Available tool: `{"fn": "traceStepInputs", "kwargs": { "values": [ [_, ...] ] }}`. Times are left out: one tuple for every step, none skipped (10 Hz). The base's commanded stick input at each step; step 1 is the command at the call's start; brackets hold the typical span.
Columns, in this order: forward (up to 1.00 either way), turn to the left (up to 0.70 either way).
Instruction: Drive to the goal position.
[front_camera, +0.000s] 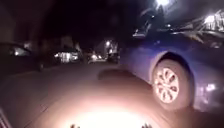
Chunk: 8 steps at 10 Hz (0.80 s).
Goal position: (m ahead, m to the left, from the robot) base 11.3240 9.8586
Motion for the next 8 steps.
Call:
{"fn": "traceStepInputs", "kwargs": {
  "values": [
    [0.6, 0.0],
    [0.6, 0.0],
    [0.6, 0.0],
    [0.6, 0.0],
    [0.6, 0.05],
    [0.6, 0.15],
    [0.6, 0.15],
    [0.6, 0.08]
  ]
}}
